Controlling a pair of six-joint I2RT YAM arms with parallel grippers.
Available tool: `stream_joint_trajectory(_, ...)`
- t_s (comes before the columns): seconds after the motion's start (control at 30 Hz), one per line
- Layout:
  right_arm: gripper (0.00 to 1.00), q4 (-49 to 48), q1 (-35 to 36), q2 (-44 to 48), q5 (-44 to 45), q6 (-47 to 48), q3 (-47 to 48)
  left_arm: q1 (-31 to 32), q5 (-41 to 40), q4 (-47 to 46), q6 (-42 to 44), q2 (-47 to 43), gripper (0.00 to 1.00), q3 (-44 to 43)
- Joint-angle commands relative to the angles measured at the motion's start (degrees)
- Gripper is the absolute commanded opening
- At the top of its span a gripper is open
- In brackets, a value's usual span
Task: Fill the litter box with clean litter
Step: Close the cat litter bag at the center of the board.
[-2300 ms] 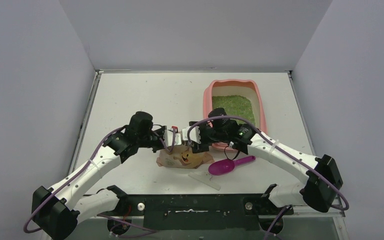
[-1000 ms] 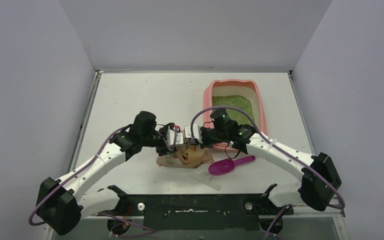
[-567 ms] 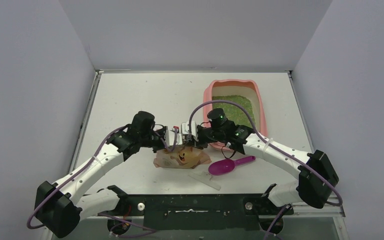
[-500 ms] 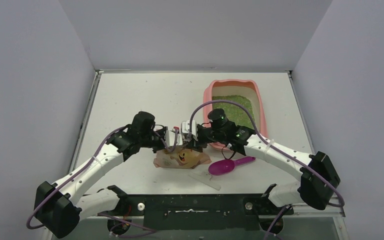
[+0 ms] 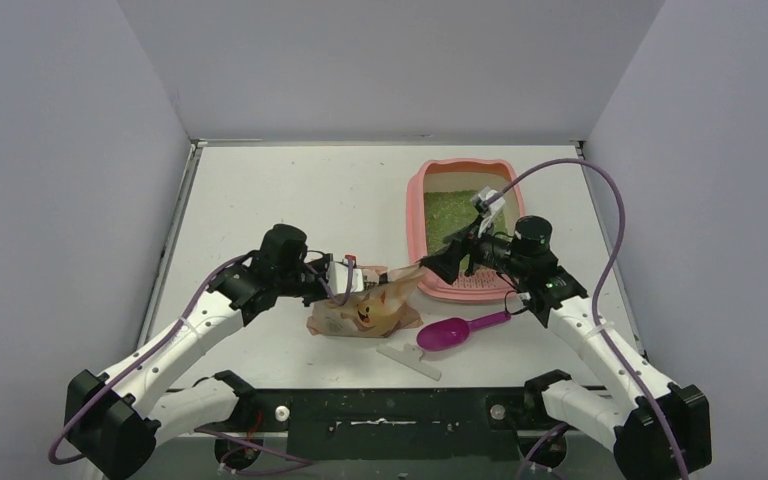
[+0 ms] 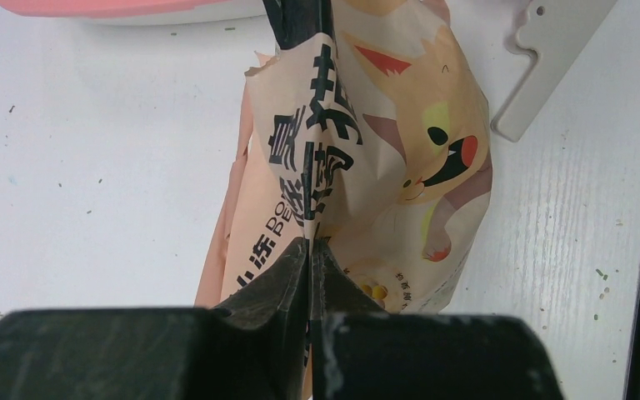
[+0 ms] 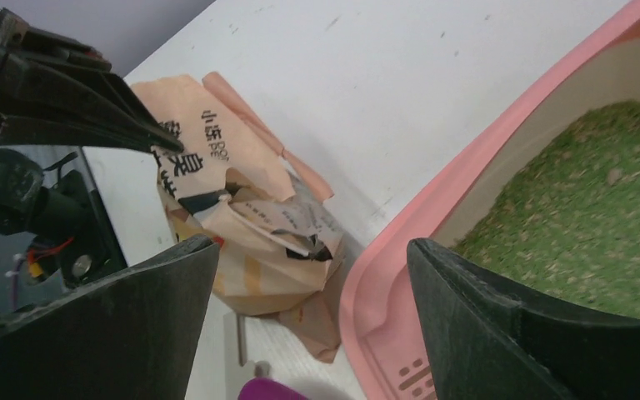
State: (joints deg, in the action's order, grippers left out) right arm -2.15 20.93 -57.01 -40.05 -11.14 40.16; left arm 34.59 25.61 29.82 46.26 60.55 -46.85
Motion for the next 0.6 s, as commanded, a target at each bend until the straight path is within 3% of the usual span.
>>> stream_joint_trajectory(0.0, 0.86, -10.55, -1.23, -2.76, -9.15, -9.81, -4.25, 0.13, -0.58, 1.49, 0.11, -1.07, 0.00, -0.72)
stream_joint_trajectory(0.3, 0.82, -31.45, -1.53, -16.05, -18.16, -22.23, -4.54, 0.39, -1.21, 1.64, 0.01, -1.00, 0.00, -0.52)
stream_joint_trajectory(0.4, 0.74, -32.32, -1.47, -18.92, -20.16, -23.97, -3.37, 0.48, -1.35, 1.73, -0.07, -1.05, 0.00, -0.52)
stream_joint_trajectory(0.57, 0.77, -37.22, -1.43, -19.62, -23.74, -27.09, -5.10, 0.48, -1.48, 1.55, -0.29, -1.14, 0.00, -0.43)
